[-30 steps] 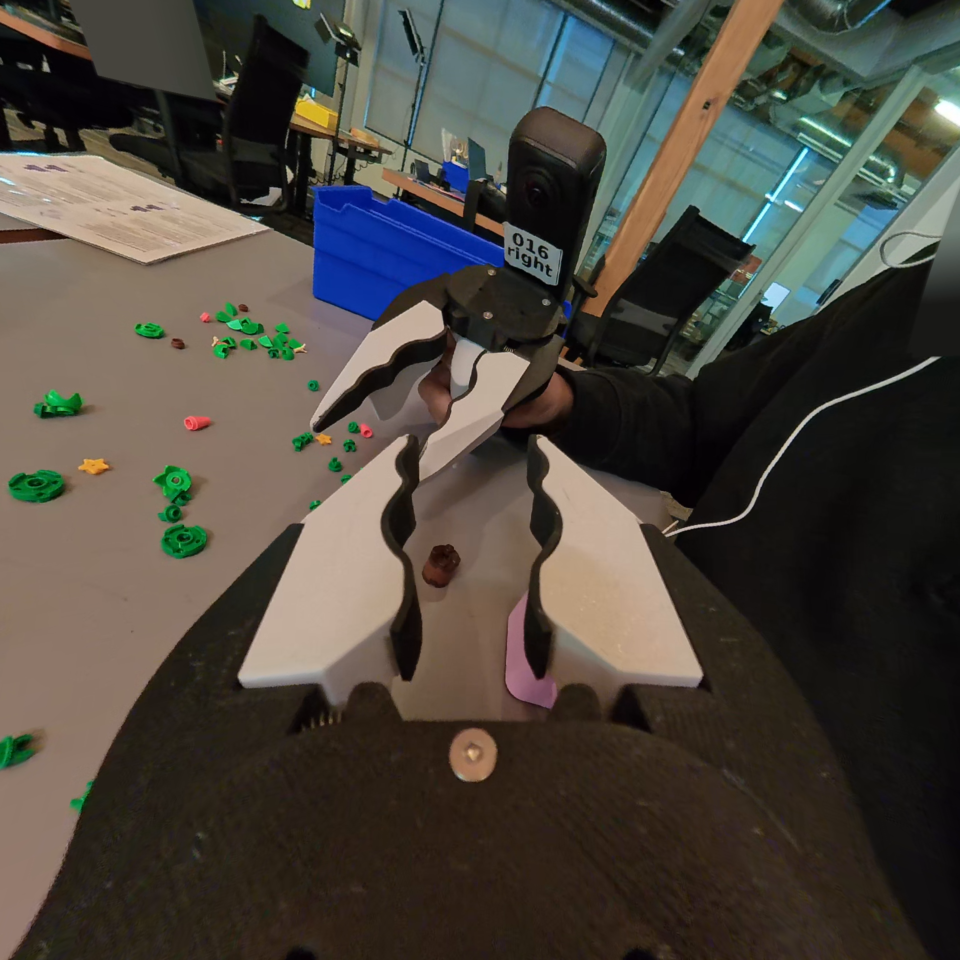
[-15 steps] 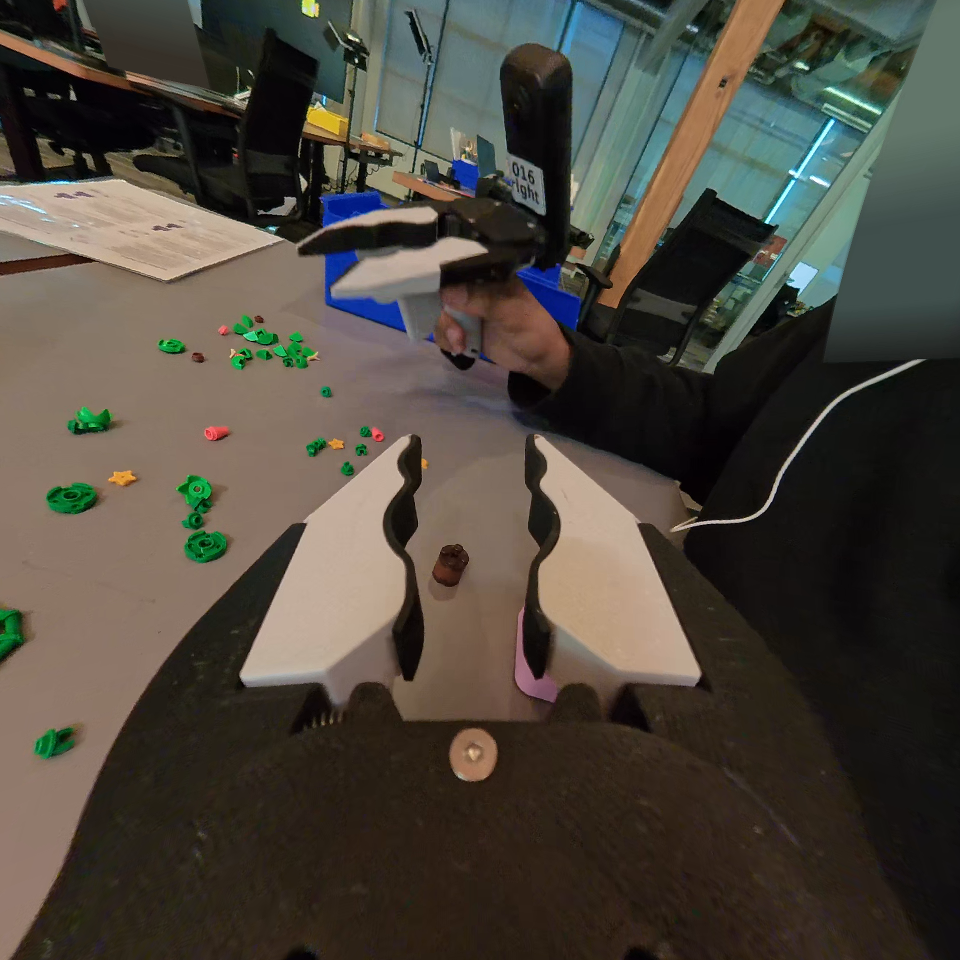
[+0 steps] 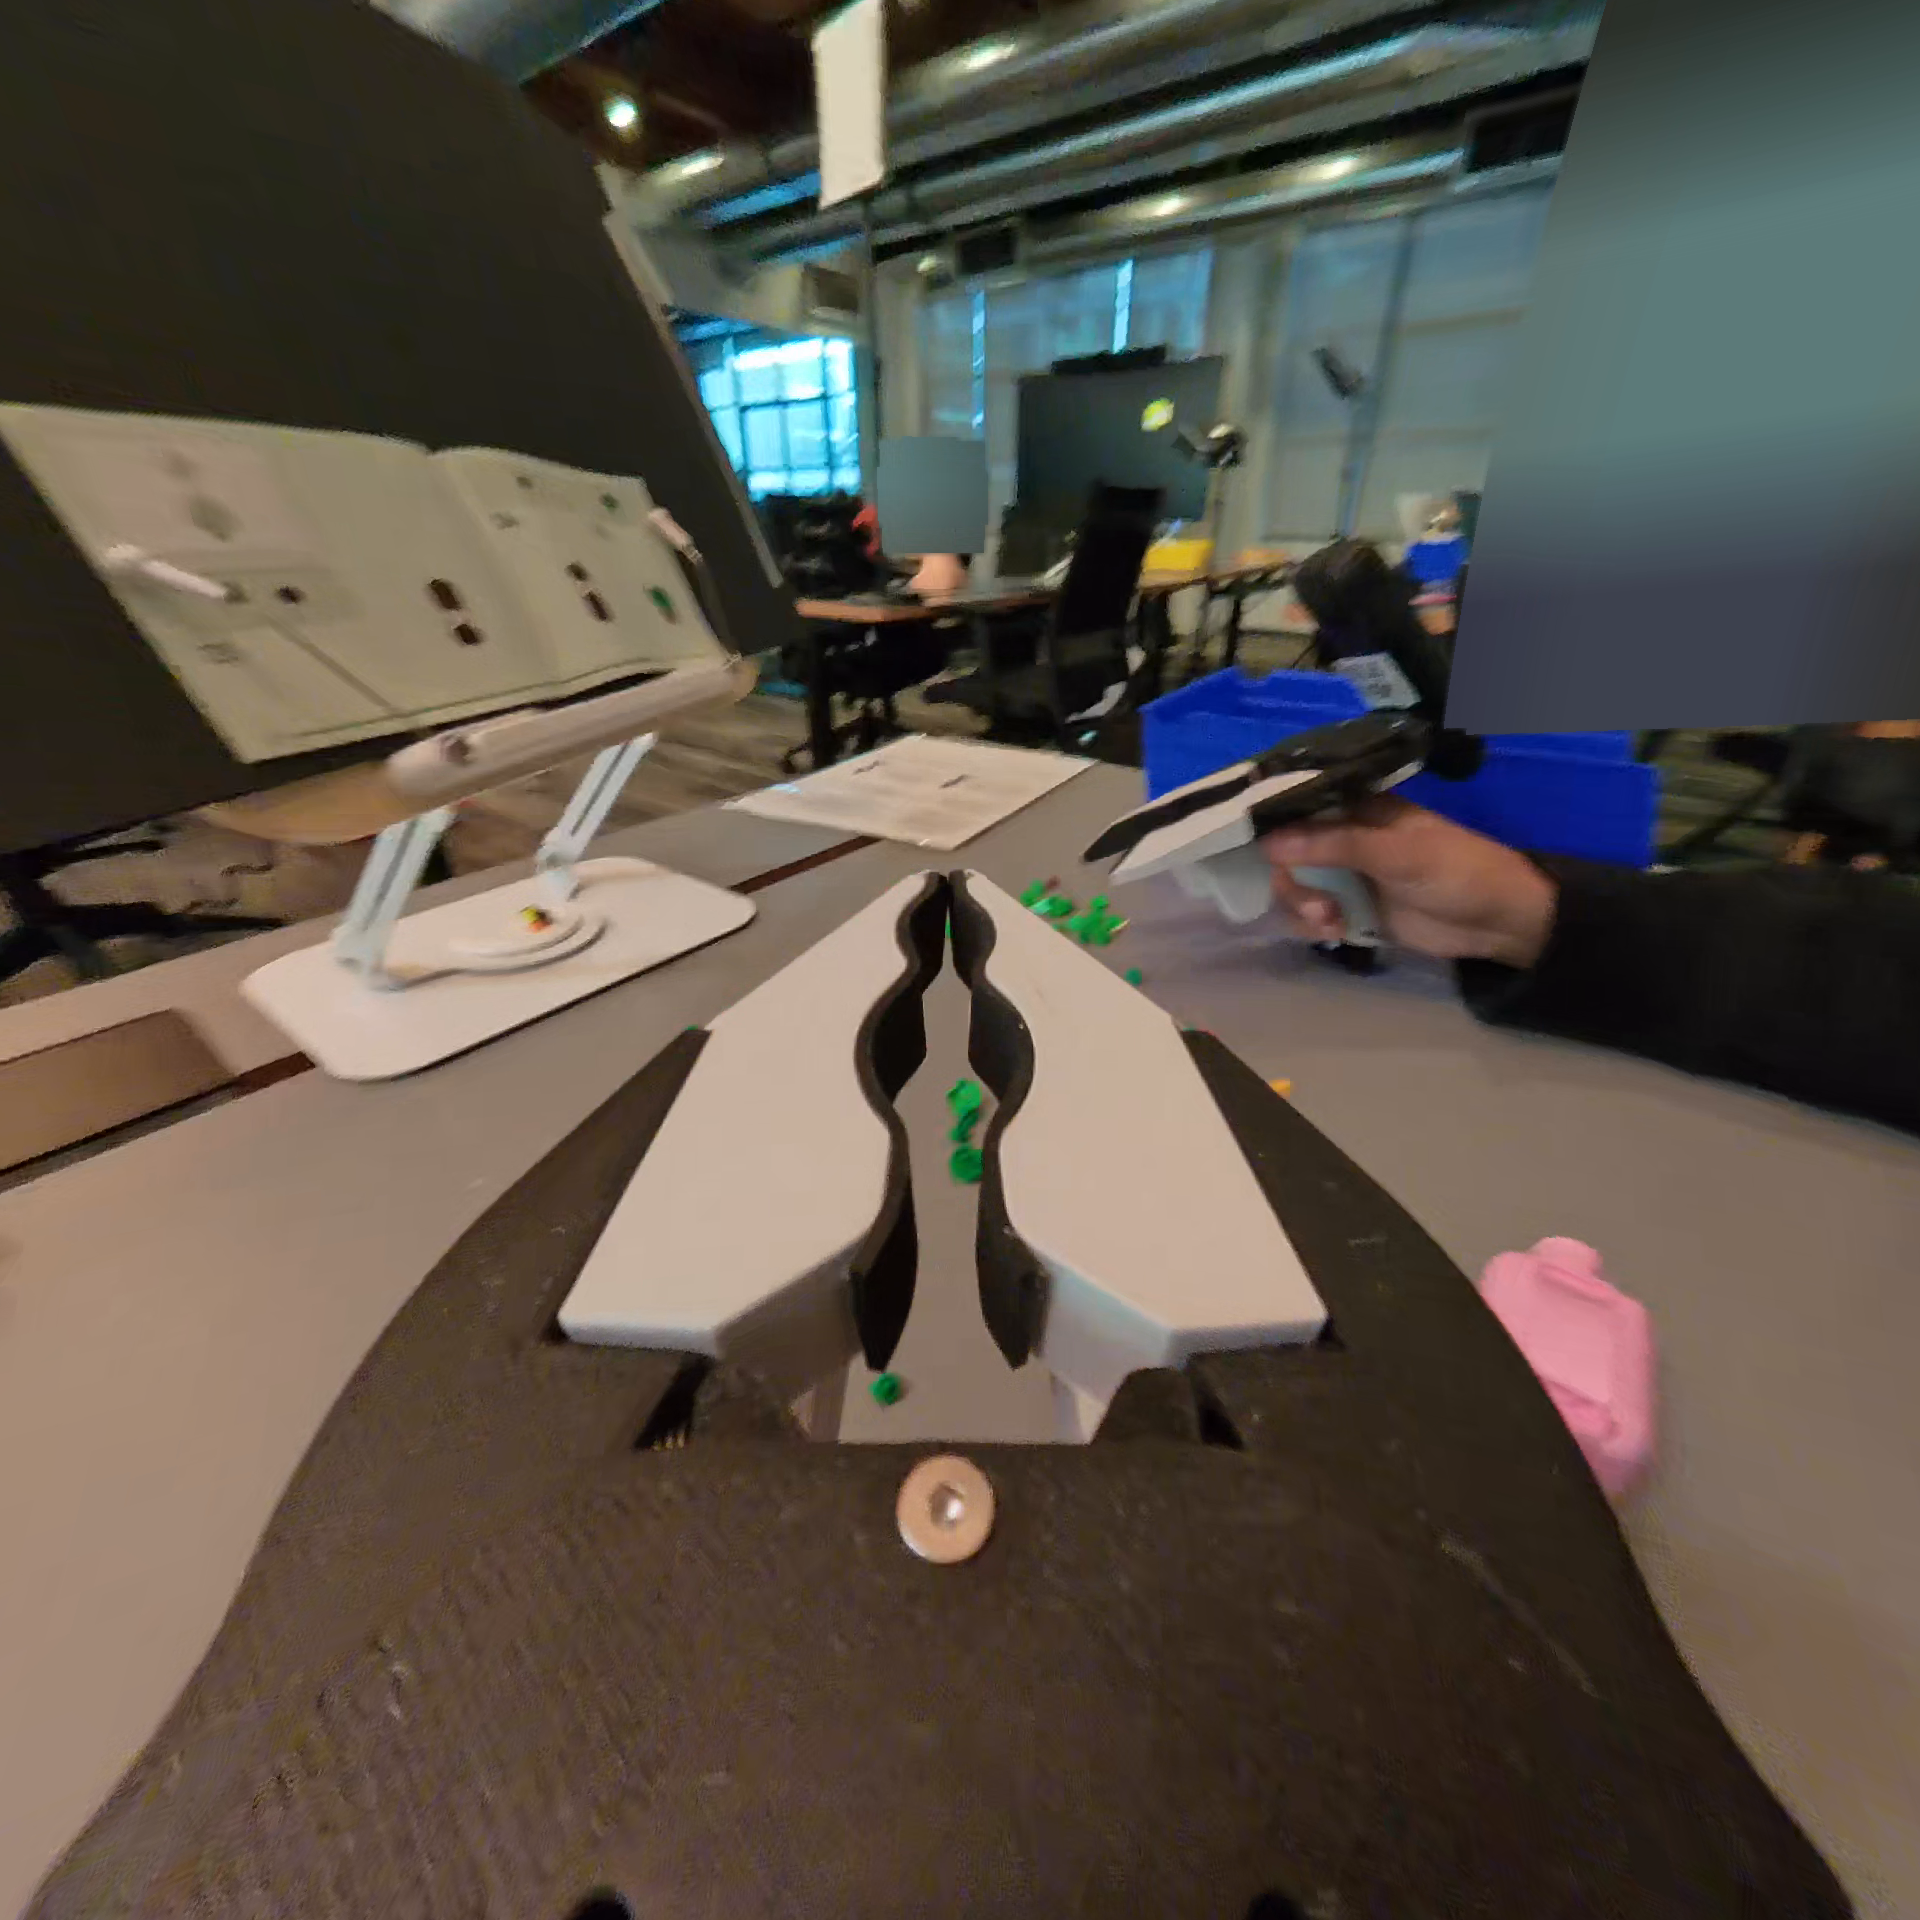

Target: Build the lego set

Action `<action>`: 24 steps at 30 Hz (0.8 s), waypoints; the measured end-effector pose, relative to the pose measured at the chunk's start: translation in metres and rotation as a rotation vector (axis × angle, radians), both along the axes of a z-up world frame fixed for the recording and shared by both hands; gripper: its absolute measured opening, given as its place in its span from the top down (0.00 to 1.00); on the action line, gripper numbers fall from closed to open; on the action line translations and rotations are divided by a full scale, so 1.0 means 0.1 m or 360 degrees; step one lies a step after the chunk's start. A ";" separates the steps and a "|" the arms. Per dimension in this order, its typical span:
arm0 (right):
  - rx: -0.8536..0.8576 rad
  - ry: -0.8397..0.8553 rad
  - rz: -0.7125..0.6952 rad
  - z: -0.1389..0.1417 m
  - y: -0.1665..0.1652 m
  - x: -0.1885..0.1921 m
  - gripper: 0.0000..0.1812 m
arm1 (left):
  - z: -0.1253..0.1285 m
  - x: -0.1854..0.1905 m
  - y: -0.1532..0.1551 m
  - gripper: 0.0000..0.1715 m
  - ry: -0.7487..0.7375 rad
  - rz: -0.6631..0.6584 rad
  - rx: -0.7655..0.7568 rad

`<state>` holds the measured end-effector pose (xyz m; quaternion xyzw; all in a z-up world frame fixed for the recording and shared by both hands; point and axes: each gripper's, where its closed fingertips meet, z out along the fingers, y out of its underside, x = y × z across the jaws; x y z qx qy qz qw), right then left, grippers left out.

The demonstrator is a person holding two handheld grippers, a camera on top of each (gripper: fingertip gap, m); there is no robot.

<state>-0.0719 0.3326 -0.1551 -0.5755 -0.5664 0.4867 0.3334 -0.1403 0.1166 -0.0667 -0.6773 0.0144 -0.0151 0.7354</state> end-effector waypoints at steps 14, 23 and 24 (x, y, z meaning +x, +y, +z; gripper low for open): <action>-0.0321 0.0154 0.0060 0.17 -0.09 -0.07 0.77 | -1.56 -0.53 0.58 0.69 -0.0117 0.0233 -0.1366; -0.0156 0.0199 0.0151 0.26 -0.29 -0.08 0.76 | -1.21 -0.35 0.64 0.86 -0.0163 0.0017 -0.1059; -0.0067 0.0235 0.0185 0.31 -0.38 -0.08 0.76 | -1.00 -0.21 0.65 0.86 -0.0256 -0.0118 -0.0872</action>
